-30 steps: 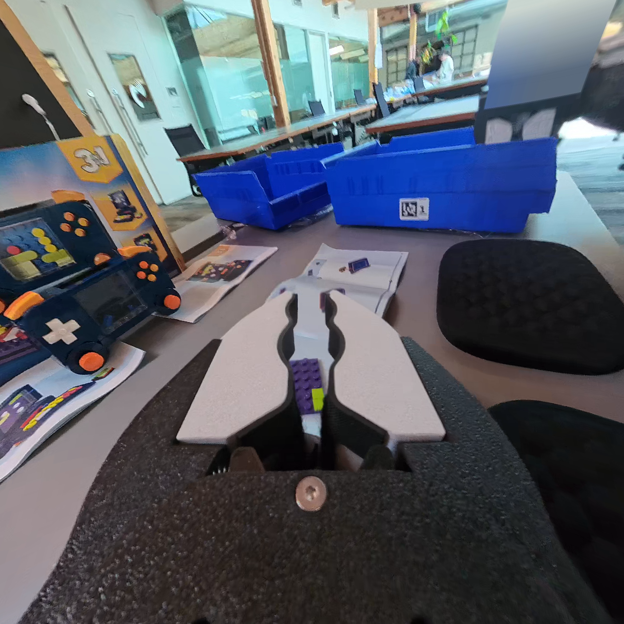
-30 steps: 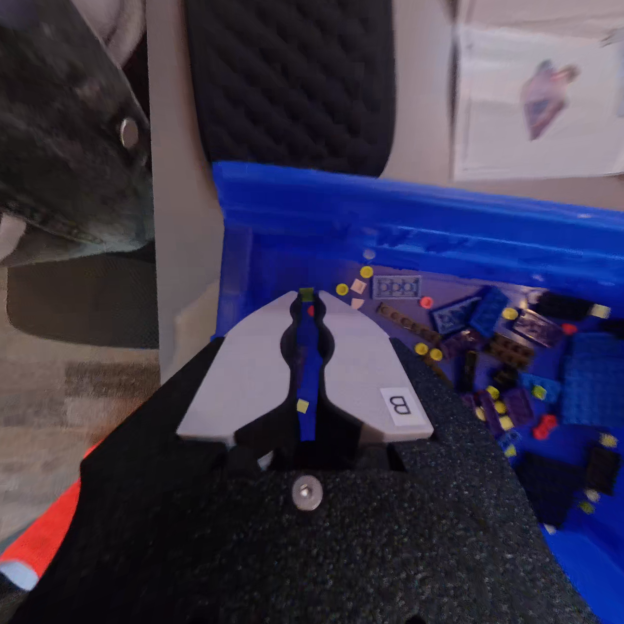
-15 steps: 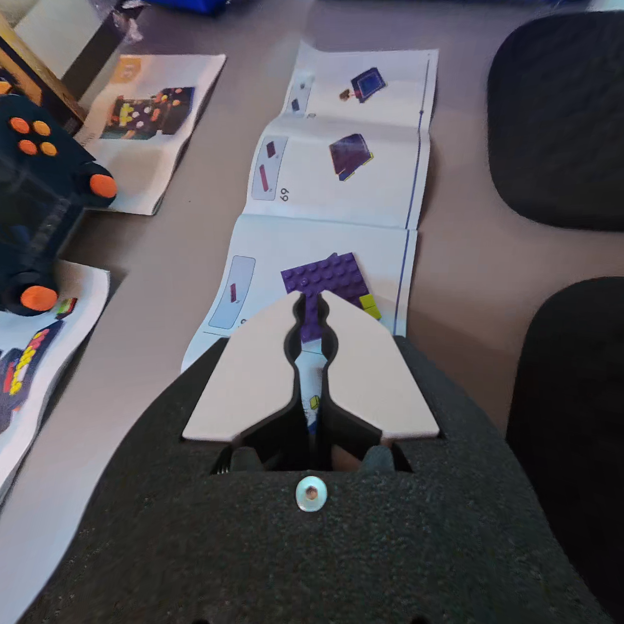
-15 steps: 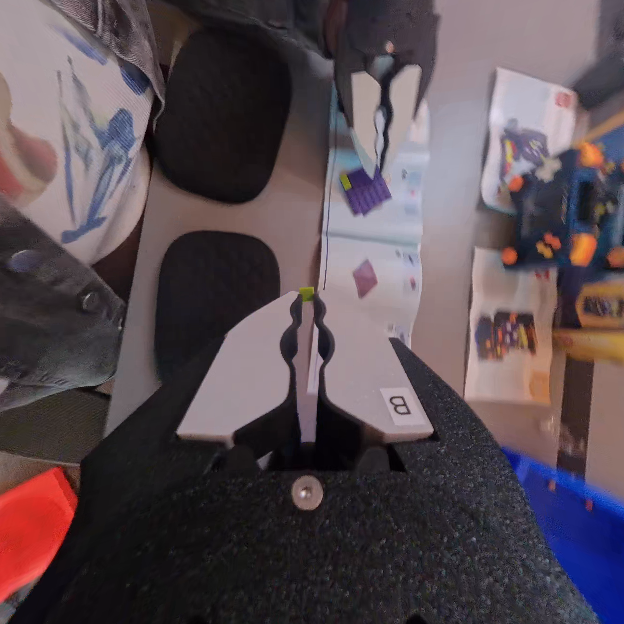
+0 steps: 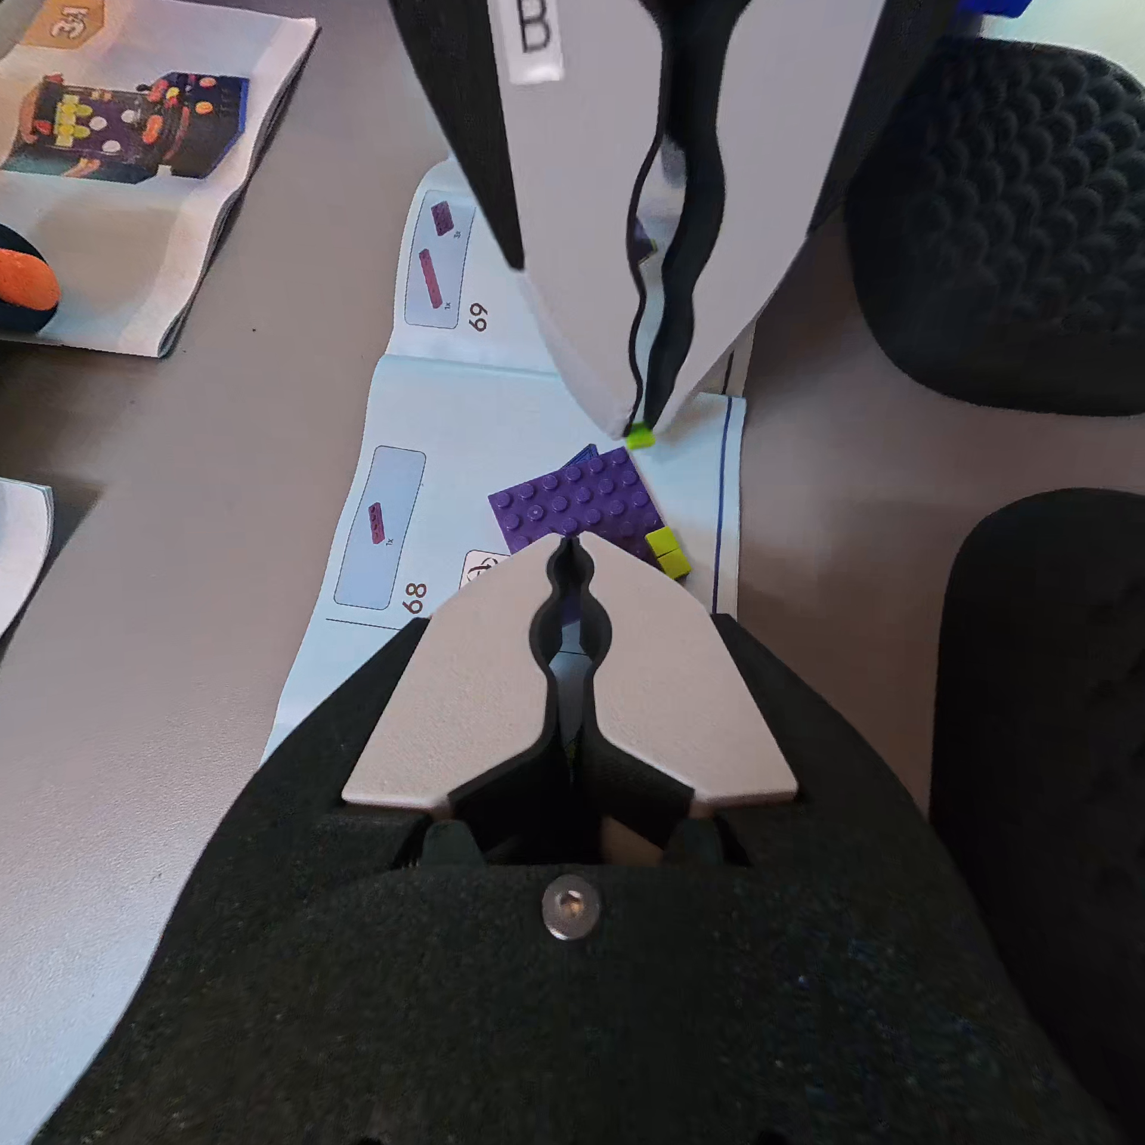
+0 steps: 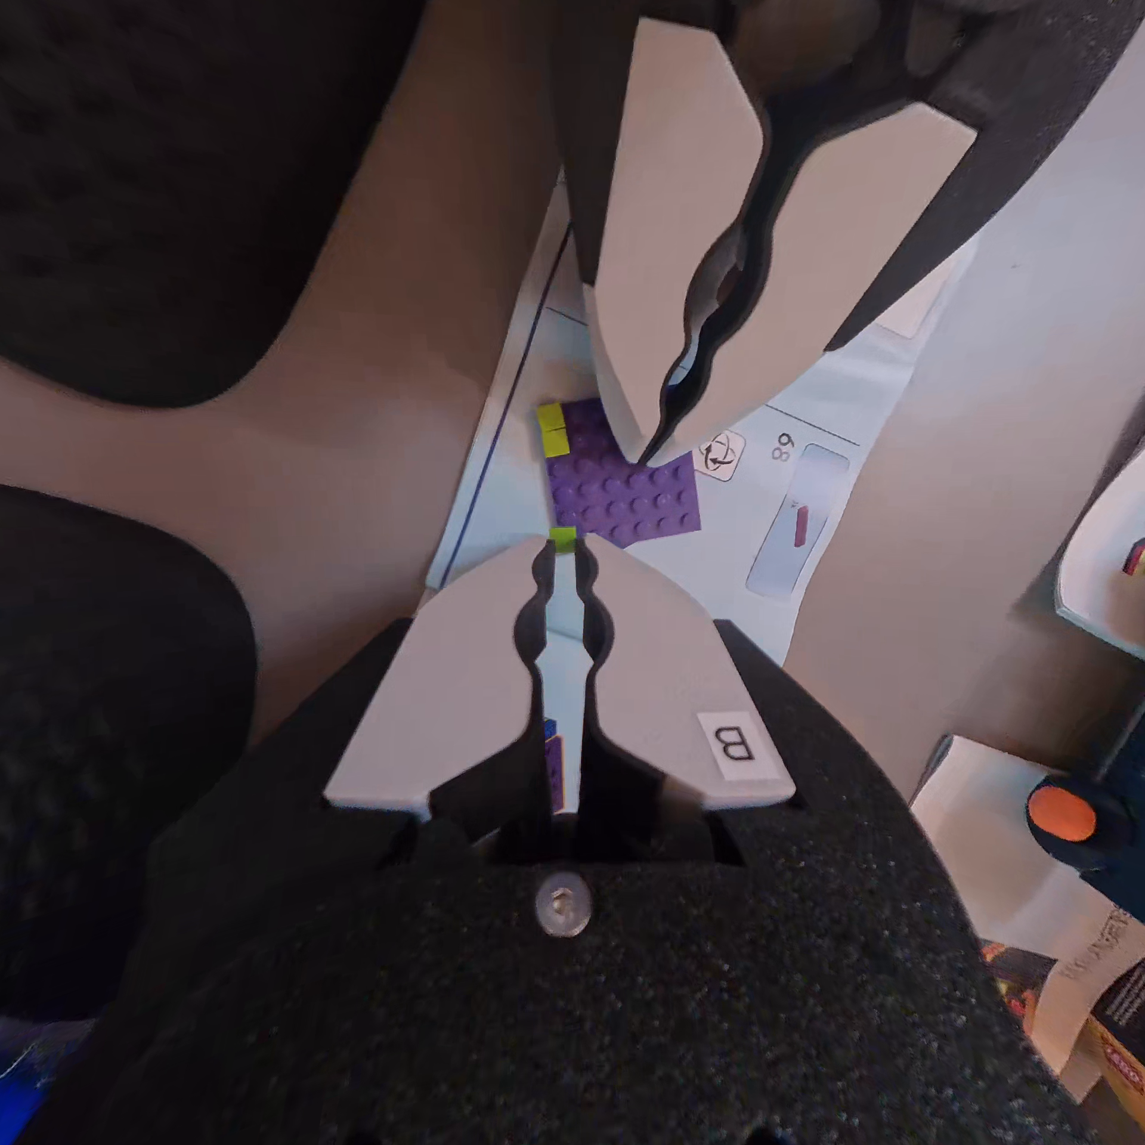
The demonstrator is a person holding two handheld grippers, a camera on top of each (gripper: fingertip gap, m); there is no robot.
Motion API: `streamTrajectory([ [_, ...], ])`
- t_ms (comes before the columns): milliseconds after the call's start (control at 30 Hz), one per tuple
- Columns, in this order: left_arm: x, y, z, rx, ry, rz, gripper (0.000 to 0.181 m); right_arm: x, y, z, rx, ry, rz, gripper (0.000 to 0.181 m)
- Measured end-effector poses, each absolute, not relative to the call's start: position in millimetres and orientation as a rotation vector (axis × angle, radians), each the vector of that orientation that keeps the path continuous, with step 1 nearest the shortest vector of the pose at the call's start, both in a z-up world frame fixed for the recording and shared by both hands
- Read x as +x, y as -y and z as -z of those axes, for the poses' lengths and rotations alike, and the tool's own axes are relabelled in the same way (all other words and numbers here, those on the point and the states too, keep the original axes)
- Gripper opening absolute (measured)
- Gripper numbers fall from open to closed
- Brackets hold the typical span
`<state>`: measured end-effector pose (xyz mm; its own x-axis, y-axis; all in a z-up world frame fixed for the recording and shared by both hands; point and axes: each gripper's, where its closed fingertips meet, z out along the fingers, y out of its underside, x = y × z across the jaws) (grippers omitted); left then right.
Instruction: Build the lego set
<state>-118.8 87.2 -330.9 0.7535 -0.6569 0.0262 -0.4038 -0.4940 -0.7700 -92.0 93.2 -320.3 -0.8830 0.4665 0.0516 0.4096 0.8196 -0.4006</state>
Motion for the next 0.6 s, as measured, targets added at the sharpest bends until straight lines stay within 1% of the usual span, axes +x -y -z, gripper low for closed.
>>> streamTrajectory([
  [33,-119,-87,331,-2.155,-0.788,0.413,0.0,-92,-92,321,-0.674,2.851,-0.586,0.0],
  [233,-119,-87,331,-2.16,-0.776,0.435,0.0,-94,-94,326,-0.631,2.831,-0.534,0.0],
  [333,-118,-87,331,-2.159,-0.776,0.433,0.0,-83,-82,321,-0.612,2.867,-0.651,0.0],
  [400,-118,-88,331,-2.159,-0.776,0.433,0.0,-65,-66,316,-0.65,2.933,-0.75,0.006],
  [467,-118,-88,331,-2.159,-0.776,0.431,0.0,-45,-60,316,-0.662,2.987,-0.729,0.008],
  [533,-118,-88,331,-2.16,-0.774,0.436,0.0,-33,-59,322,-0.749,2.979,-0.636,0.009],
  [600,-118,-88,331,-2.16,-0.774,0.436,0.0,-26,-54,329,-0.938,2.904,-0.6,0.012],
])
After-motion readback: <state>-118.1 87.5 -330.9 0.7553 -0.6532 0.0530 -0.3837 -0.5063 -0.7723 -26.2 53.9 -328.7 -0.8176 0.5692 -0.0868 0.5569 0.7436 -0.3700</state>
